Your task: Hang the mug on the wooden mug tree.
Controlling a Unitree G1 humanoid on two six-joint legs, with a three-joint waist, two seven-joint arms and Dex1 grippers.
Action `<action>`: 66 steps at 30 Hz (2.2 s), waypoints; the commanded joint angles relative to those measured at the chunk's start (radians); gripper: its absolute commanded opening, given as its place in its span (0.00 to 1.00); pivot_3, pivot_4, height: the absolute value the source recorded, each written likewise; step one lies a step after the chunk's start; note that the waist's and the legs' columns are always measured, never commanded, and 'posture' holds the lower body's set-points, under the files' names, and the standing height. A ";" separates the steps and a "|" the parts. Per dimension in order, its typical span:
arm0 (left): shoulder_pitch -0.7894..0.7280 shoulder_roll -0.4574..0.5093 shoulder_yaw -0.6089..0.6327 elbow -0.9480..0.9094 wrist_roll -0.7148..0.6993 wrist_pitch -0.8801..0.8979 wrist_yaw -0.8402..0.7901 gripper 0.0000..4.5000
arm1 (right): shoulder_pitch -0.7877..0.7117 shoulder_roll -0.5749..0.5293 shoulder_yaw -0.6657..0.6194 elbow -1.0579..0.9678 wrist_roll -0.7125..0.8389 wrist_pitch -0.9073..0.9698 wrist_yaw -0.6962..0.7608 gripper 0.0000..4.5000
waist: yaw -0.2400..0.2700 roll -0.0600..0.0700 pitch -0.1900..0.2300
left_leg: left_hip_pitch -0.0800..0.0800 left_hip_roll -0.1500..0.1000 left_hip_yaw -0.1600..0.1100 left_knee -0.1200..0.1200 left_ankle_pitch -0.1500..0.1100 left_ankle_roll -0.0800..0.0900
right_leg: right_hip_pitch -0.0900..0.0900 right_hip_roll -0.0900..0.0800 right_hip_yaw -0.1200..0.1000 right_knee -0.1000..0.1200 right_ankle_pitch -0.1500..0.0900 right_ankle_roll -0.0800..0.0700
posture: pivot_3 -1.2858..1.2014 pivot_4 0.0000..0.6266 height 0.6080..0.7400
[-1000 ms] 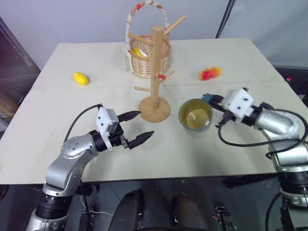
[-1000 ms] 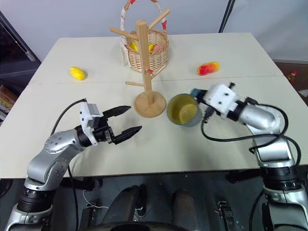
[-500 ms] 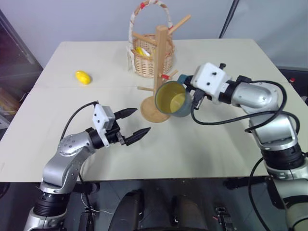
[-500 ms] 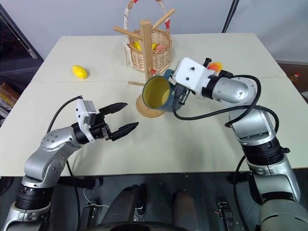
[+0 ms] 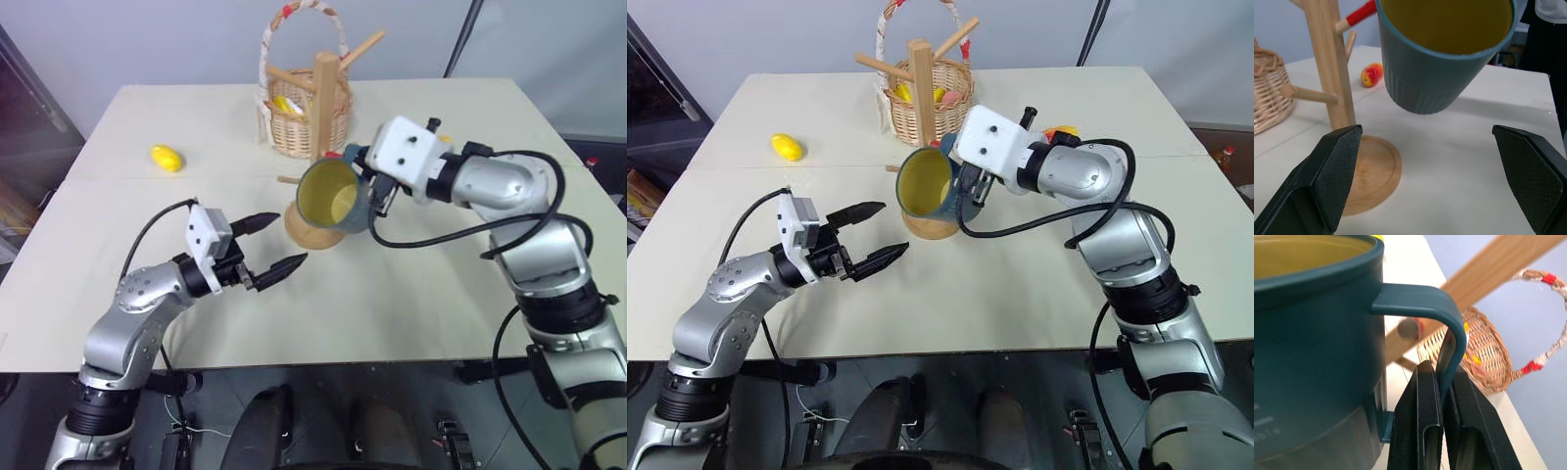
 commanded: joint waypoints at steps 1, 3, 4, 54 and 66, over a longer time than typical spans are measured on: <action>-0.027 0.007 0.037 -0.031 -0.029 0.002 0.006 1.00 | -0.046 0.007 0.006 -0.028 -0.019 0.007 -0.002 0.01 | 0.000 0.000 0.000 | 0.000 0.000 0.000 0.000 0.000 0.000 | 0.000 0.000 0.000 0.000 0.000 0.000 | 0.52 0.24 1.00; -0.035 0.008 0.042 -0.036 -0.040 0.008 0.009 1.00 | -0.056 0.015 0.015 -0.021 -0.026 0.014 -0.004 0.01 | -0.001 0.000 0.000 | 0.000 0.000 0.000 0.000 0.000 0.000 | 0.000 0.000 0.000 0.000 0.000 0.000 | 0.52 0.24 1.00; -0.037 0.010 0.045 -0.039 -0.045 0.012 0.010 1.00 | -0.060 0.018 0.018 -0.018 -0.028 0.017 -0.006 0.01 | -0.001 0.000 0.000 | 0.000 0.000 0.000 0.000 0.000 0.000 | 0.000 0.000 0.000 0.000 0.000 0.000 | 0.52 0.24 1.00; 0.012 -0.026 0.194 0.153 0.015 -0.030 0.207 1.00 | 0.490 0.091 -0.550 -0.058 0.355 0.000 0.047 0.79 | -0.001 -0.002 -0.001 | 0.002 0.001 0.000 0.000 0.000 0.000 | 0.002 0.001 0.000 0.001 0.000 0.001 | 0.52 0.24 1.00; 0.195 -0.086 0.235 0.255 0.190 -0.192 0.346 1.00 | 0.599 0.247 -0.507 0.331 0.360 -0.390 0.010 0.79 | 0.000 -0.001 0.000 | 0.002 0.000 0.001 -0.001 0.000 0.000 | 0.001 0.000 0.001 0.001 0.000 0.000 | 0.52 0.24 1.00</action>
